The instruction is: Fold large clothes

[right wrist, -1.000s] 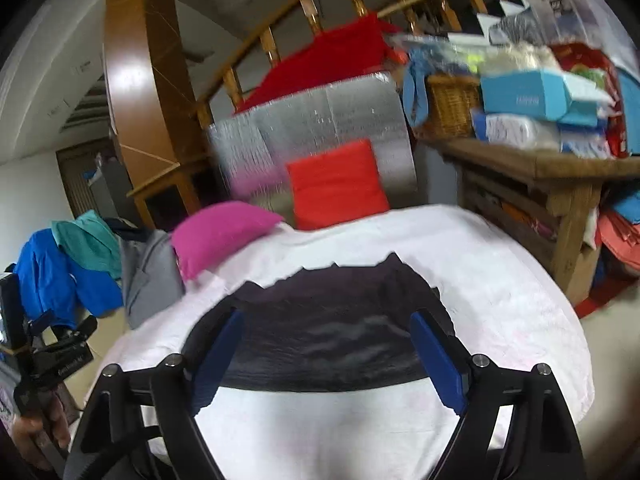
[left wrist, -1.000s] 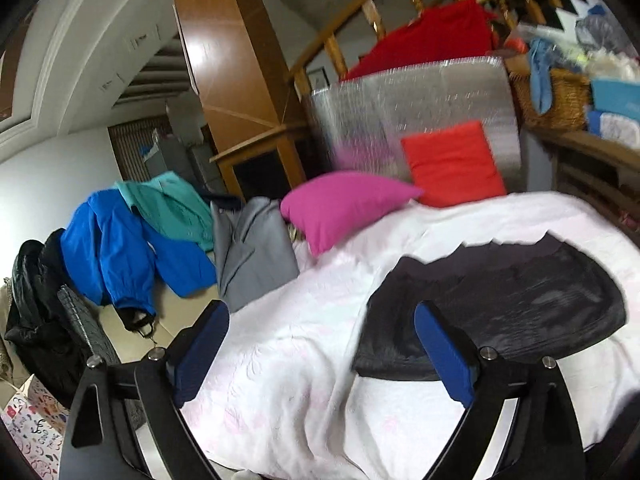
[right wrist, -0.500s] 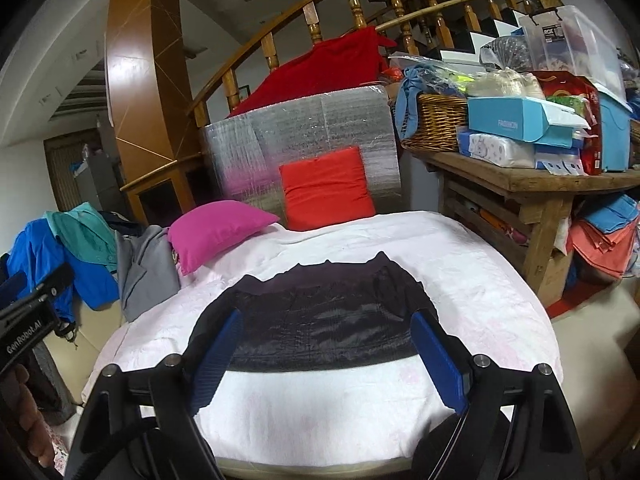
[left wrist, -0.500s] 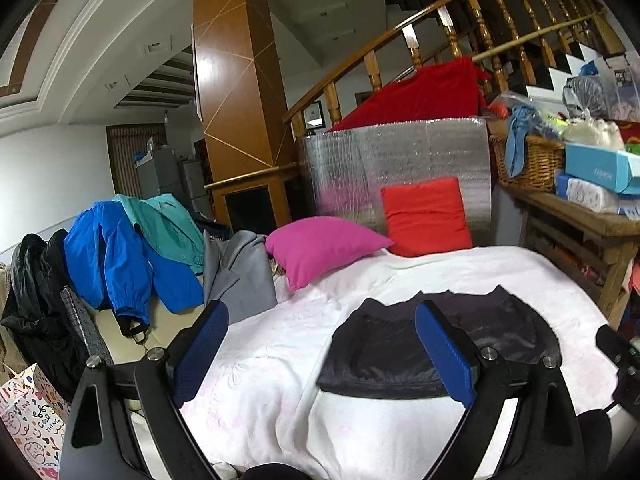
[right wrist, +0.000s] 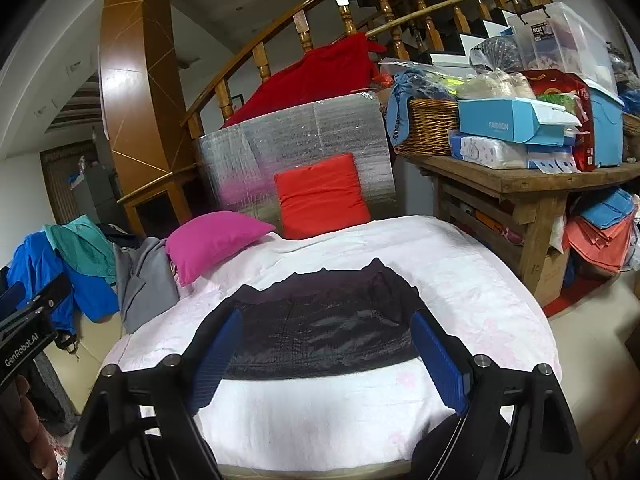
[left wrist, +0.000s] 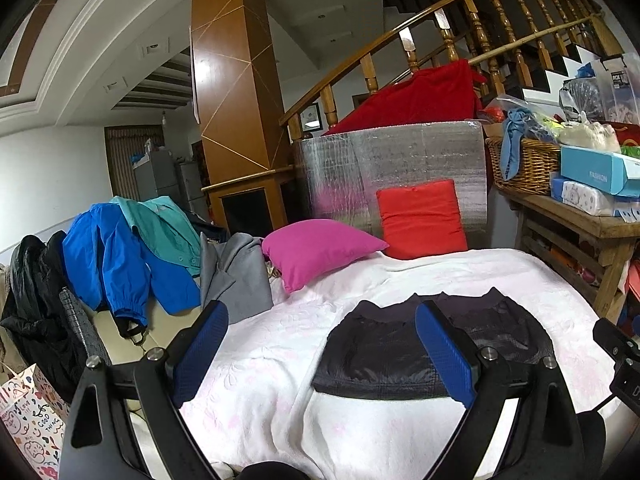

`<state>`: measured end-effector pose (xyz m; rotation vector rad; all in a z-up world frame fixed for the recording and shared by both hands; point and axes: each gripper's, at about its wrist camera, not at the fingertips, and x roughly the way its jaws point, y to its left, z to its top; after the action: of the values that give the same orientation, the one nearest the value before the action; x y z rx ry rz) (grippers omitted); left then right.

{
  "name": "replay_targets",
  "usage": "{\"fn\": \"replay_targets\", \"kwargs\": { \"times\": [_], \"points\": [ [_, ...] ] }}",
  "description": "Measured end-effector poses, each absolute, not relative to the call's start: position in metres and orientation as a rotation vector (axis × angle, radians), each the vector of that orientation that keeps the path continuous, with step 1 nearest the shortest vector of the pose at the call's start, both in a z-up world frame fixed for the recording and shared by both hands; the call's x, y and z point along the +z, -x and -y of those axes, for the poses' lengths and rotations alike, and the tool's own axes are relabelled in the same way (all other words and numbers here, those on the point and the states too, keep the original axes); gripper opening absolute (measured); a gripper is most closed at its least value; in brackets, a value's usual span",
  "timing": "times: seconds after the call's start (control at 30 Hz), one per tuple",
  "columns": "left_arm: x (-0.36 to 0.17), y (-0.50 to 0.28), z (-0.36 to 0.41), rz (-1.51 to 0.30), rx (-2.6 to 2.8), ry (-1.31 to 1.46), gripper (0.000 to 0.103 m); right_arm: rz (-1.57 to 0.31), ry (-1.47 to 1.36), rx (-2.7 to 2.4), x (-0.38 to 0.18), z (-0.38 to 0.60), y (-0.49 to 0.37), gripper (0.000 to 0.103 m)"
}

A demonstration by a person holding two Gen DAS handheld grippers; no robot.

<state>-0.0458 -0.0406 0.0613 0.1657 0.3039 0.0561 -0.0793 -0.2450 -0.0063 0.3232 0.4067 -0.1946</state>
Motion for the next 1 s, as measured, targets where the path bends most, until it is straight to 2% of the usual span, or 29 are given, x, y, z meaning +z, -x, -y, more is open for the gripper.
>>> {"fn": "replay_targets", "kwargs": {
  "times": [1.0],
  "points": [
    [0.0647, 0.0512, 0.0324, -0.29, 0.067, -0.149, 0.095, -0.388, -0.289, -0.194, 0.0012, 0.2417, 0.0798, 0.088]
  ]
}}
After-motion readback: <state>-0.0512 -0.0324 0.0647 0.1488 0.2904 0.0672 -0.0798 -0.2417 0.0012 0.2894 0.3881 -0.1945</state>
